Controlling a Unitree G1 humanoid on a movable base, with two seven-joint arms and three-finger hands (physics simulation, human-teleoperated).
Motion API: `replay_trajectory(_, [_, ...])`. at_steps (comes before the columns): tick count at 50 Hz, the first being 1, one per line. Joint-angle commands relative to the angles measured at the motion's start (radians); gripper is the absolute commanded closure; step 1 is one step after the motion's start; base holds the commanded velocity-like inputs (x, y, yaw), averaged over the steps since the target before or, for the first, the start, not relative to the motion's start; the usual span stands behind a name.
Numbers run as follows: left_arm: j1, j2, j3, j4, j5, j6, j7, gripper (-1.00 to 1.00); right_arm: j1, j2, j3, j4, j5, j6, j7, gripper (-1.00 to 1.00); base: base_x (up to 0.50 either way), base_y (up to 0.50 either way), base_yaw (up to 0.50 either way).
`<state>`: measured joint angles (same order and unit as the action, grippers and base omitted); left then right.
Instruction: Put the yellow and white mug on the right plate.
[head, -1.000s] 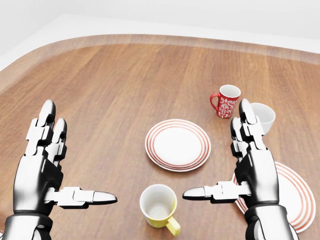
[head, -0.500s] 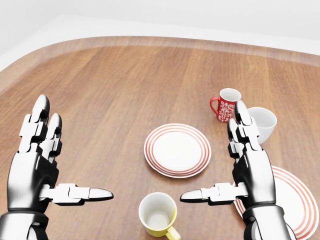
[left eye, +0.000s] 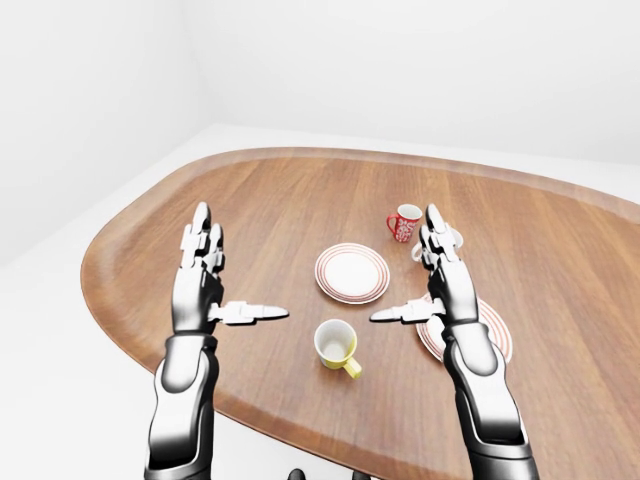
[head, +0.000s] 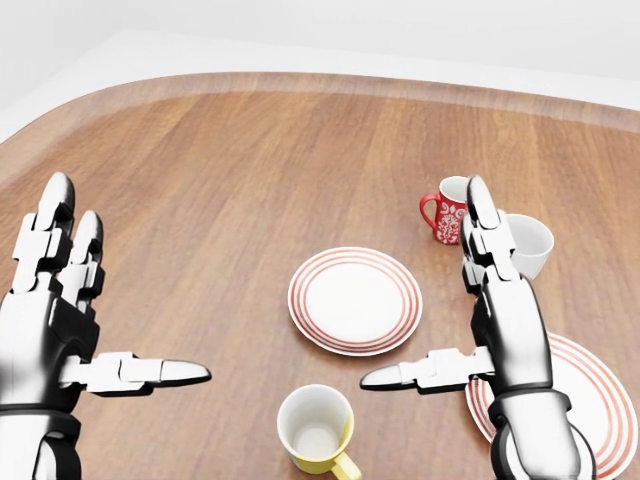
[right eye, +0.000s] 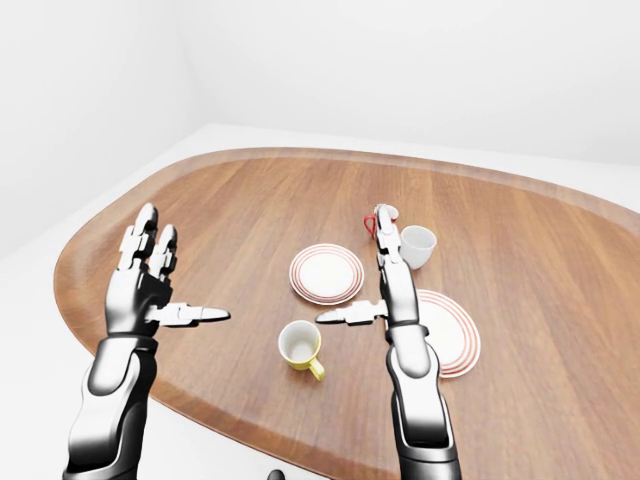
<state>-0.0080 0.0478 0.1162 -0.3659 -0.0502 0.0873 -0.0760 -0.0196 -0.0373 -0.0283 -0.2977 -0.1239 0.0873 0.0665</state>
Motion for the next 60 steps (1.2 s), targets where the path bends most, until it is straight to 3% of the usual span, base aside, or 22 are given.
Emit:
replay_trajectory(1, [-0.008, 0.005, 0.011, 0.001, -0.007, 0.0, 0.002, -1.0, -0.065, -0.021, 0.017, -0.032, -0.13, 0.0, 0.017, -1.0, 0.0, 0.0, 0.0])
replay_trajectory(16, [-0.008, 0.005, 0.01, 0.001, -0.007, 0.0, 0.003, -1.0, -0.1, -0.019, 0.017, 0.02, -0.213, 0.0, 0.065, -1.0, 0.0, 0.0, 0.0])
replay_trajectory(32, [-0.004, 0.002, 0.003, 0.009, -0.003, 0.0, 0.002, -1.0, -0.142, -0.04, -0.011, 0.128, -0.171, 0.0, 0.123, -1.0, 0.0, 0.0, 0.0])
replay_trajectory(60, [-0.007, 0.004, 0.007, 0.015, -0.004, 0.0, 0.001, -1.0, -0.127, -0.027, 0.034, 0.19, -0.251, 0.0, 0.152, -1.0, 0.0, 0.0, 0.0])
